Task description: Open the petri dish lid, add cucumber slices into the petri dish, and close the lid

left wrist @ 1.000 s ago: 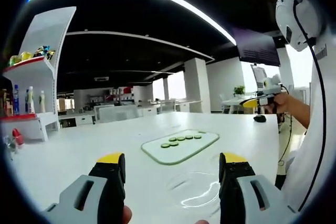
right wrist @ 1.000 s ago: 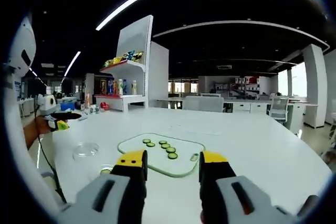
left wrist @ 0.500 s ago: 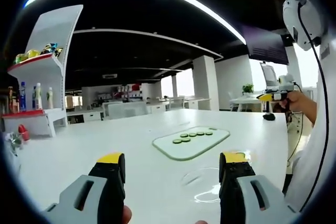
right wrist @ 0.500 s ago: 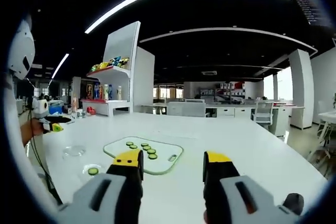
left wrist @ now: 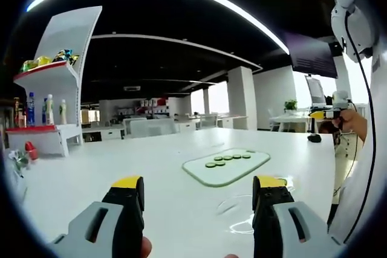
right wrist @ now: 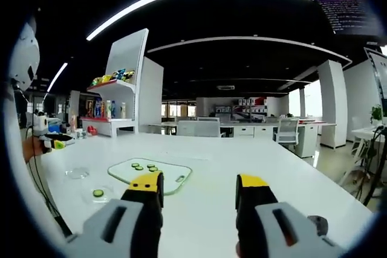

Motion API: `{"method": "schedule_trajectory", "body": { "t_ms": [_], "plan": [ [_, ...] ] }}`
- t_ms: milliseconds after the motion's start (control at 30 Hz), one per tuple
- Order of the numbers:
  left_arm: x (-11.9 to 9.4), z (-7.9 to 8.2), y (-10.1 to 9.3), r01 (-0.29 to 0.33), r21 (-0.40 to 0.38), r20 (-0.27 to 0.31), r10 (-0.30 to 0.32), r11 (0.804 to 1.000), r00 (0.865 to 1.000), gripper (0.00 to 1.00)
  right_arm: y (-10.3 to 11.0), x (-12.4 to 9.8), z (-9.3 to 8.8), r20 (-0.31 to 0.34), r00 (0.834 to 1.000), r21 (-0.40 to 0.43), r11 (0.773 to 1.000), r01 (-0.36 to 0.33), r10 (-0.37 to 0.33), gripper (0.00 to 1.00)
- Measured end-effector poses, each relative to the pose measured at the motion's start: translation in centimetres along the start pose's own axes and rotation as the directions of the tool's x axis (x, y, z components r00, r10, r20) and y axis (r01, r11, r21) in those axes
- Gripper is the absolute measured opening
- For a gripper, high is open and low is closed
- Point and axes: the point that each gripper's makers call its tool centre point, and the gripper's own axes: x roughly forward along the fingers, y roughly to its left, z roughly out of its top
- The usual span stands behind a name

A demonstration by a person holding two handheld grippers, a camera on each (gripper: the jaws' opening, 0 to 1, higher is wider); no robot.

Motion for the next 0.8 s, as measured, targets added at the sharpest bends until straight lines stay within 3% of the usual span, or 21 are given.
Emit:
{"method": "schedule_trajectory", "body": {
  "t_ms": [367, 800],
  "plan": [
    [-0.8, 0.4, 0.7, -0.019, 0.0, 0.011, 0.019, 1.0, 1.0, 0.73, -1.0, -1.1, 0.7, 0.009, 0.999, -0.005, 0.999, 0.036, -0.036, 0.49],
    [-1.1, 0.1, 0.0, 0.01, 0.018, 0.002, -0.01, 1.0, 1.0, 0.74, -0.3, -0.9, 1.6, 0.019, 1.0, -0.009, 1.0, 0.008, -0.008, 0.51]
  ]
}}
